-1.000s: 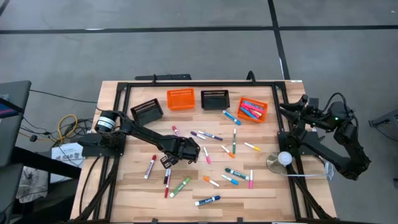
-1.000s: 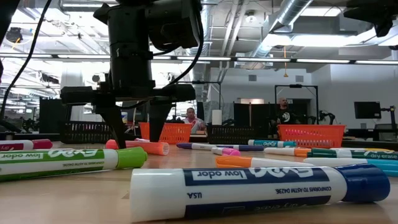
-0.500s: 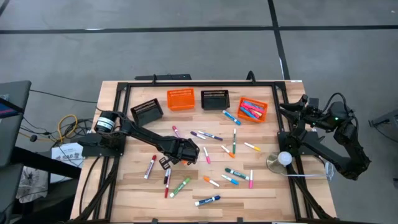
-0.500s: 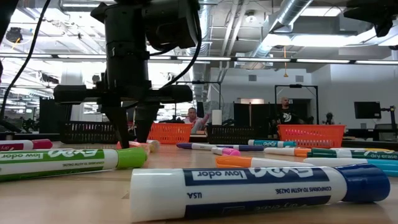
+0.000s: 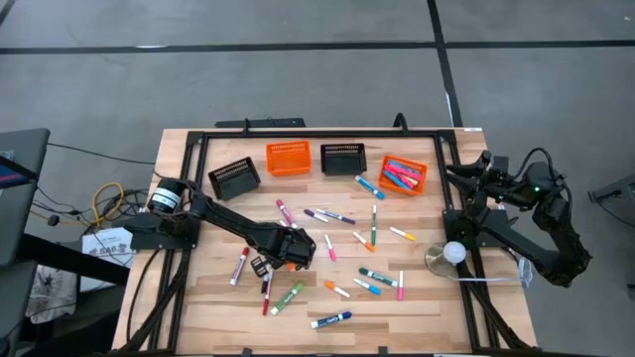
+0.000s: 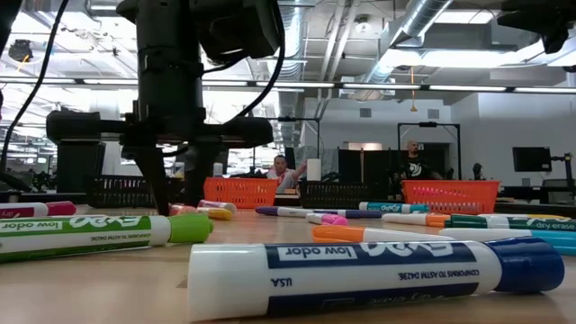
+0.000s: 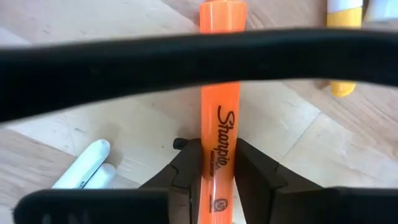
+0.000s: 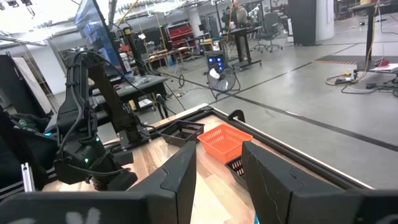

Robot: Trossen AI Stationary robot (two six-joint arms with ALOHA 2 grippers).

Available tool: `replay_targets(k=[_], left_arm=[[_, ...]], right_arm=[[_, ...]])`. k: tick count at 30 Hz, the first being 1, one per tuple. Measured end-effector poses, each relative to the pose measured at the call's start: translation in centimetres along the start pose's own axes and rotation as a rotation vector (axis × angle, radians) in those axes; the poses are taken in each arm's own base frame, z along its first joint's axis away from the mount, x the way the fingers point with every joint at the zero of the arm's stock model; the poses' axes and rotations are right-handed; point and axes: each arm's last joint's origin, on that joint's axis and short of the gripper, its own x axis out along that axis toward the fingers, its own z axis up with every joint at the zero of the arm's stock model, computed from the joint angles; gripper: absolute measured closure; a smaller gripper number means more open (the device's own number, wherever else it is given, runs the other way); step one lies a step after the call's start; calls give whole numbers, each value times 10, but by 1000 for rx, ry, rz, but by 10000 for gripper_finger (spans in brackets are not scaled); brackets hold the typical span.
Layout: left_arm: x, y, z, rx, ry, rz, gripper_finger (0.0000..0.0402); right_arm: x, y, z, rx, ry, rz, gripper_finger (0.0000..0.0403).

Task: Pick & Place Markers
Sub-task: Put the orange marker into the right orange bin

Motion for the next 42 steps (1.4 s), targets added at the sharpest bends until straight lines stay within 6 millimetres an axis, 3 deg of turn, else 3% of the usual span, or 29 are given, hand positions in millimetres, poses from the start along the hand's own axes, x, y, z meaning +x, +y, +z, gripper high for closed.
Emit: replay_targets(k=[7,20,29,42], left_arm=[[-9,0,-1,7,9,-34,313],[-44,0,7,24,-1,-154,317],[-45,0,8,23,-10,-163,317],[-65,-35,-4,135,-73,-666,317]], right_arm=[[0,0,0,0,0,0,285],[0,0,0,0,0,0,285],[0,0,0,0,0,0,285],[2,0,-1,90,26,20,285]])
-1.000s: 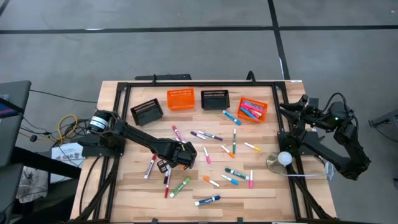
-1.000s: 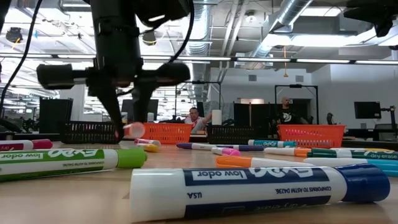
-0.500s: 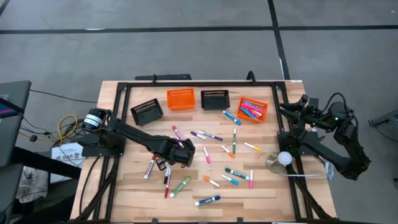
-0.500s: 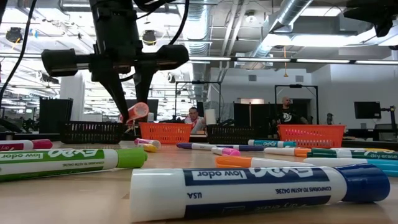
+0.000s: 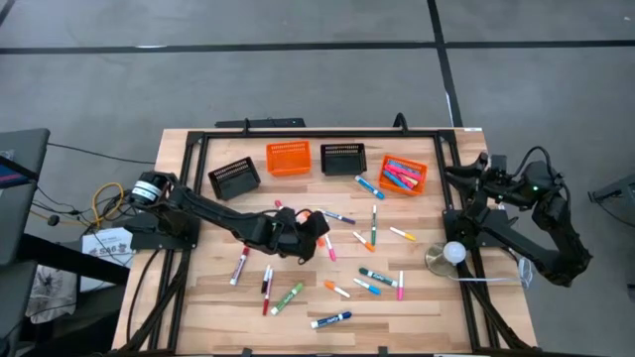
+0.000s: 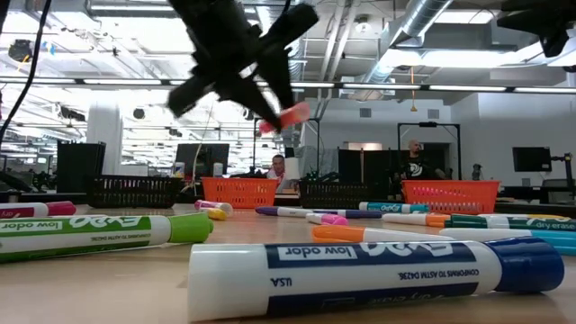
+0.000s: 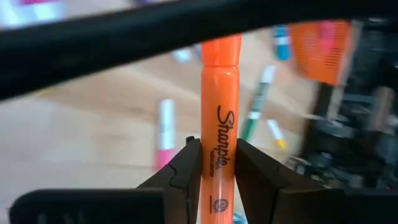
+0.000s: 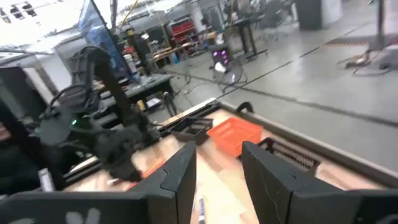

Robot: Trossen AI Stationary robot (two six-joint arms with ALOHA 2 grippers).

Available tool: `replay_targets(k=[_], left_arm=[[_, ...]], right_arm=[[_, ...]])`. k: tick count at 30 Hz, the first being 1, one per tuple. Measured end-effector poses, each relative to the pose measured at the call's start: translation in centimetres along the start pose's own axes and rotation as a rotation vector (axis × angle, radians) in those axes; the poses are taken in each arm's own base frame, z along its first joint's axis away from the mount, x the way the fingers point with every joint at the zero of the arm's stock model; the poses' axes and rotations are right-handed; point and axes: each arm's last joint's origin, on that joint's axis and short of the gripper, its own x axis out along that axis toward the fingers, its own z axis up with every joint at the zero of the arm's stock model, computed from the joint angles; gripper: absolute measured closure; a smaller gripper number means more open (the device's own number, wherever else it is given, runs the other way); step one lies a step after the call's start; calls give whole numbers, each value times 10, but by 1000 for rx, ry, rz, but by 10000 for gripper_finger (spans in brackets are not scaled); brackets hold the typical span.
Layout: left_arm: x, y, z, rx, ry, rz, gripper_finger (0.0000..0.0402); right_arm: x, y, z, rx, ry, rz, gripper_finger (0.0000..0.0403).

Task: Pick & Place Markers
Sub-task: Put the orange marker into the right orange bin

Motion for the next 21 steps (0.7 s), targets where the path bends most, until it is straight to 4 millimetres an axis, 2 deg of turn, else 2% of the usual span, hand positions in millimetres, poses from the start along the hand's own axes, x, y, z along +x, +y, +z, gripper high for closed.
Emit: replay_targets(k=[4,13,16,21], left_arm=[[4,-16,3,65,-18,-125,317],[12,-49,20,287,-58,-337,317],[15,-55,27,327,-56,-364,317],[19,-69,39,375,-20,-445,317]], right_arm=[[7,-1,-2,42,66,61,285],[42,-12,-15,134,185,158,281],[52,-14,-14,180,192,187,265],[68,-18,-9,215,211,199,217]])
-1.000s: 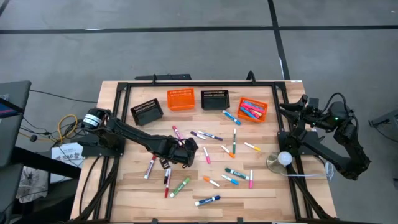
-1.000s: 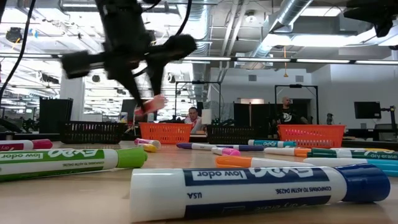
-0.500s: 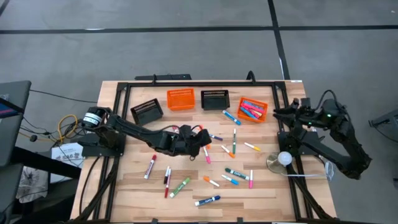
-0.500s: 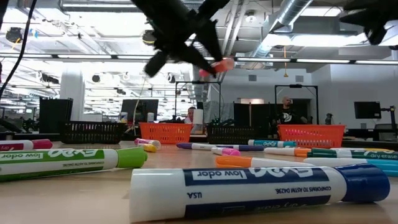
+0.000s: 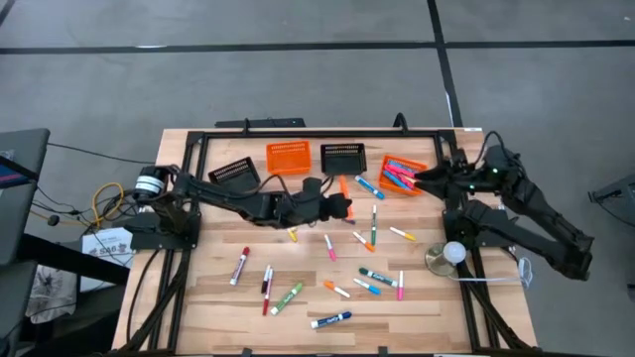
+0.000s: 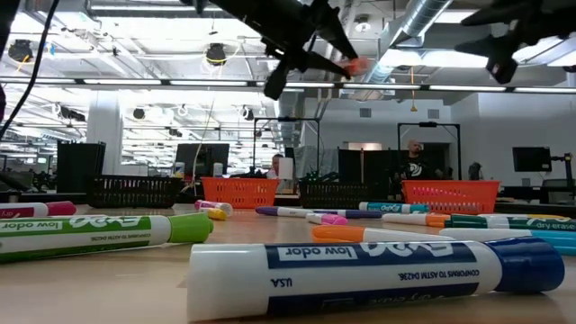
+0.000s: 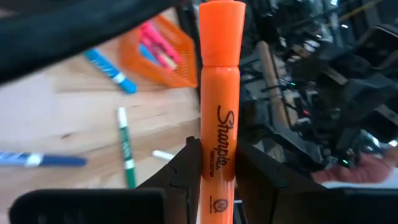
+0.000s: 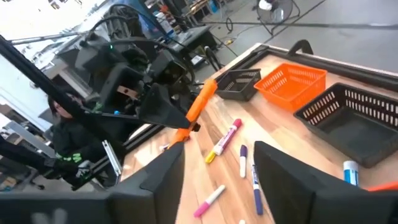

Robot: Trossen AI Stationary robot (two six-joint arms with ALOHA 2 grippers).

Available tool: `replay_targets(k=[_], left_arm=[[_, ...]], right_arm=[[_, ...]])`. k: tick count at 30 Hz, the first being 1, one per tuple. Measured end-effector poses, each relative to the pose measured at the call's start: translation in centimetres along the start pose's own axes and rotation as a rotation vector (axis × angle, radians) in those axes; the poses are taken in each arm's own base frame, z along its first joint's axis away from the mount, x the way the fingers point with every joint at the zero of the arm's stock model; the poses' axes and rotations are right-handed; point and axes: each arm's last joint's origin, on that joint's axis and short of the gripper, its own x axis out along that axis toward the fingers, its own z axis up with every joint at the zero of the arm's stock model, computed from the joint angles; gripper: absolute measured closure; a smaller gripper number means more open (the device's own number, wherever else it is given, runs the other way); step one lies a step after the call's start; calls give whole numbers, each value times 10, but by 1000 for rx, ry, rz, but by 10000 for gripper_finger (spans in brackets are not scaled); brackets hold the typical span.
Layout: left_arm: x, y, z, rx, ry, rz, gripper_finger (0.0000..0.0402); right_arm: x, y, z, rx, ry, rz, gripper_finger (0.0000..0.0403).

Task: Pick & Place Markers
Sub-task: Put the orange marker into the right orange bin

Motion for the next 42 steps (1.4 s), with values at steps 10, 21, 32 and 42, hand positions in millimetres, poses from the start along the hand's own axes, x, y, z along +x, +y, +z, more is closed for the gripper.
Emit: replay_targets(k=[10,21,32,42], left_arm=[[10,-5,24,56,5,-127,317],[11,-9,29,78,-7,-181,317],[9,-11,27,77,-4,-190,317],[9,-11,27,75,-3,-194,317]], right_arm=[[37,-17,16,67,57,44,152],[86,-16,25,70,76,212,152],[126,-18,20,101,87,267,152],[154,-20,16,128,64,336,152]])
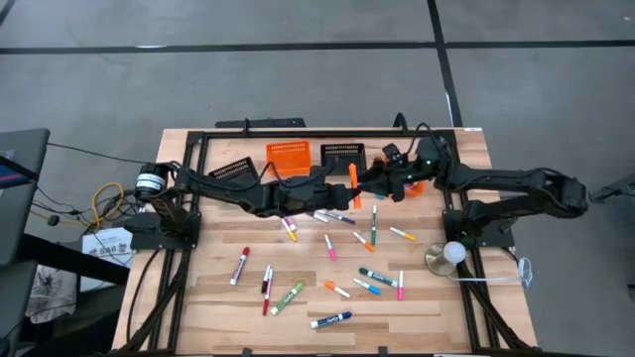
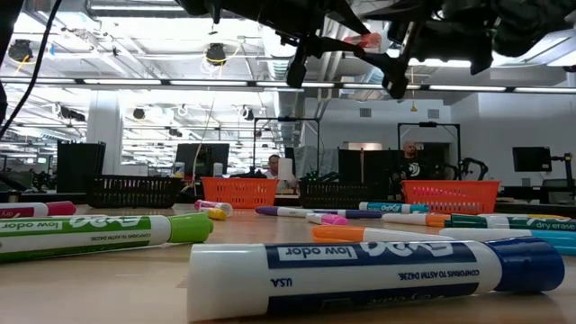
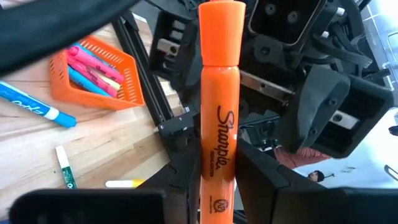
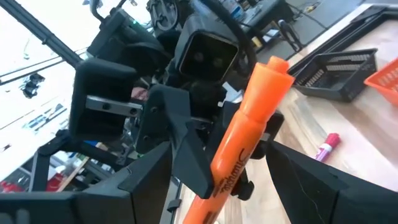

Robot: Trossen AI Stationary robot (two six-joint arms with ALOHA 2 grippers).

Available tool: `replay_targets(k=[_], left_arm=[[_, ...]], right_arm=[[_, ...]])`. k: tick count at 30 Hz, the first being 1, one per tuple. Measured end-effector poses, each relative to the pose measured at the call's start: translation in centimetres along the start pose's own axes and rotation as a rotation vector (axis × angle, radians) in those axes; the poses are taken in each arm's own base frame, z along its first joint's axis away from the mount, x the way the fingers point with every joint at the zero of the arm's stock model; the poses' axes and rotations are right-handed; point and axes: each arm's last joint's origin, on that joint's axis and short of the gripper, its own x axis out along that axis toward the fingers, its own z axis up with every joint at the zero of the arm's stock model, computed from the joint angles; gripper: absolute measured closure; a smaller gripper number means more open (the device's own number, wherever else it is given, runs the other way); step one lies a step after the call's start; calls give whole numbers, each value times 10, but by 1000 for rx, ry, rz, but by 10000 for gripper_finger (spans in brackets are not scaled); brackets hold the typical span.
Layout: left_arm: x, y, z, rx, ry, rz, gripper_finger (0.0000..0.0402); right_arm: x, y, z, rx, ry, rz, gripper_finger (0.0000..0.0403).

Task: Pick & Place Markers
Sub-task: Put the orange marker into the right orange bin

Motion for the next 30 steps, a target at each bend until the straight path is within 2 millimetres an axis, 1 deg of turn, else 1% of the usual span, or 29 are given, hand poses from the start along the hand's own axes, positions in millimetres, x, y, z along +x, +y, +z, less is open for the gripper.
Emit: replay_targets(k=[3,7,11,18,27,30], left_arm=[[0,0,0,0,5,-3,317],[0,0,0,0,17,-9,317],[0,-1,-1,0,21,-12,317],[0,-1,-1,0,21,-12,317],[0,0,-1,16,21,-9,317],[0,0,-2,35,20,-6,316]], right_arm=[[5,-2,-1,3,1,7,152],[11,-4,4,2,0,7,156],[16,-4,9,-5,1,11,174],[19,-6,9,1,11,7,233],[18,-7,10,10,9,5,329],[18,-7,10,13,10,6,347]])
